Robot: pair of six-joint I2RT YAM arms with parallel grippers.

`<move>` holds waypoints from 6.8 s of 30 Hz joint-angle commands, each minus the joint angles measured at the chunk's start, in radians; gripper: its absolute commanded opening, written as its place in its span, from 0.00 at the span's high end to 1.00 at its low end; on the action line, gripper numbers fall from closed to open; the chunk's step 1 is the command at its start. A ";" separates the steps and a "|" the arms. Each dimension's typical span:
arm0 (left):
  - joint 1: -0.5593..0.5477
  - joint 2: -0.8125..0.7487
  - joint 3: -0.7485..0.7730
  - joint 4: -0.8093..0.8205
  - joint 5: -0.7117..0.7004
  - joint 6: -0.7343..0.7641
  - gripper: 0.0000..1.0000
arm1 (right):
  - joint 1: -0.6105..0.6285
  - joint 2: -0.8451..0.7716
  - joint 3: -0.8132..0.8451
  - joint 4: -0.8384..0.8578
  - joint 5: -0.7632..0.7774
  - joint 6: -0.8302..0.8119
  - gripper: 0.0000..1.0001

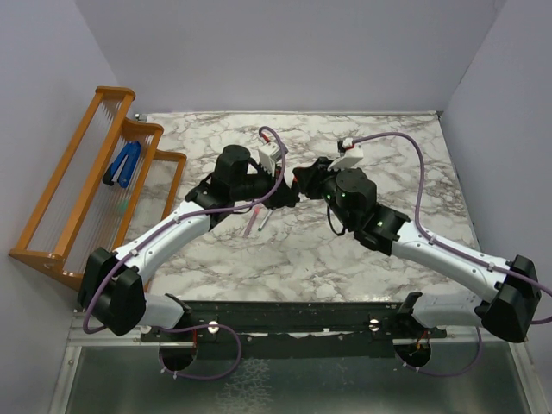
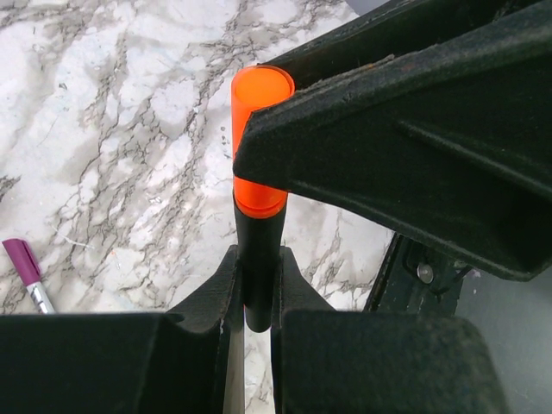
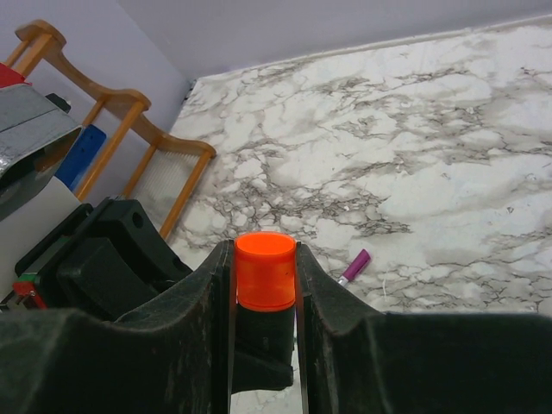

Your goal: Insert the pens into the pen caps

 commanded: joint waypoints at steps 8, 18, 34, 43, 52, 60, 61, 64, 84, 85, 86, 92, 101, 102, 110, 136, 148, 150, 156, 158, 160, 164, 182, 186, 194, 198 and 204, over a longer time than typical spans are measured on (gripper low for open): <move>0.065 -0.043 0.093 0.535 -0.099 0.033 1.00 | 0.101 0.028 -0.090 -0.304 -0.323 0.001 0.99; 0.087 -0.020 0.167 0.535 -0.117 0.053 1.00 | 0.133 0.048 -0.098 -0.343 -0.303 0.001 1.00; 0.108 0.010 0.231 0.520 -0.192 0.070 1.00 | 0.204 0.121 -0.049 -0.415 -0.230 -0.007 1.00; 0.138 0.012 0.235 0.512 -0.163 0.067 1.00 | 0.215 0.105 -0.066 -0.409 -0.217 0.008 1.00; 0.164 0.028 0.204 0.483 -0.033 0.053 1.00 | 0.203 -0.084 -0.069 -0.344 -0.157 -0.092 0.64; 0.172 0.016 0.107 0.444 0.417 0.026 1.00 | -0.092 -0.247 -0.022 -0.233 -0.534 -0.316 0.15; 0.172 0.006 0.082 0.444 0.459 0.025 1.00 | -0.143 -0.244 -0.003 -0.224 -0.619 -0.338 0.15; 0.172 -0.021 0.036 0.441 0.579 0.009 1.00 | -0.263 -0.210 0.071 -0.205 -0.881 -0.382 0.16; 0.151 -0.060 -0.071 0.437 0.697 -0.012 1.00 | -0.388 0.007 0.266 0.078 -1.387 -0.244 0.35; 0.150 -0.058 -0.067 0.437 0.695 -0.011 1.00 | -0.387 0.011 0.264 0.078 -1.381 -0.243 0.35; 0.148 -0.055 -0.064 0.437 0.693 -0.010 1.00 | -0.388 0.012 0.261 0.078 -1.374 -0.245 0.35; 0.144 -0.048 -0.044 0.437 0.685 -0.009 1.00 | -0.388 0.010 0.248 0.061 -1.313 -0.270 0.35; 0.137 -0.032 -0.022 0.437 0.664 -0.004 1.00 | -0.385 0.025 0.223 0.084 -1.319 -0.246 0.30; 0.137 -0.029 -0.019 0.437 0.665 -0.004 1.00 | -0.386 0.024 0.217 0.088 -1.320 -0.243 0.30; 0.131 -0.014 0.003 0.437 0.657 -0.004 1.00 | -0.385 0.029 0.196 0.093 -1.323 -0.239 0.39; 0.128 -0.022 0.068 0.438 0.530 0.007 1.00 | -0.377 0.015 0.168 0.002 -1.308 -0.287 0.99; 0.129 -0.023 0.195 0.438 0.385 0.005 1.00 | -0.305 0.018 0.158 -0.226 -1.150 -0.456 0.99; 0.130 -0.021 0.207 0.438 0.404 0.007 1.00 | -0.304 0.028 0.159 -0.242 -1.168 -0.465 0.99; 0.146 -0.017 0.235 0.438 0.488 0.008 1.00 | -0.303 0.060 0.175 -0.308 -1.266 -0.505 0.99; 0.152 -0.015 0.252 0.438 0.523 0.006 1.00 | -0.303 0.073 0.183 -0.338 -1.302 -0.522 0.99; 0.157 -0.014 0.269 0.438 0.560 0.001 1.00 | -0.304 0.084 0.188 -0.361 -1.336 -0.524 0.99; 0.166 -0.012 0.301 0.438 0.609 -0.008 1.00 | -0.304 0.104 0.198 -0.408 -1.386 -0.570 0.99; 0.178 0.049 0.457 0.440 0.668 -0.031 1.00 | -0.304 0.142 0.151 -0.463 -1.451 -0.600 0.99; 0.180 0.058 0.482 0.440 0.695 -0.041 1.00 | -0.303 0.148 0.144 -0.472 -1.461 -0.607 0.99; 0.180 0.074 0.538 0.441 0.754 -0.074 1.00 | -0.292 0.168 0.144 -0.511 -1.464 -0.639 0.99; 0.180 0.082 0.563 0.441 0.776 -0.087 1.00 | -0.284 0.176 0.148 -0.533 -1.466 -0.654 0.99; 0.180 0.097 0.589 0.441 0.832 -0.114 1.00 | -0.269 0.203 0.171 -0.591 -1.472 -0.693 0.99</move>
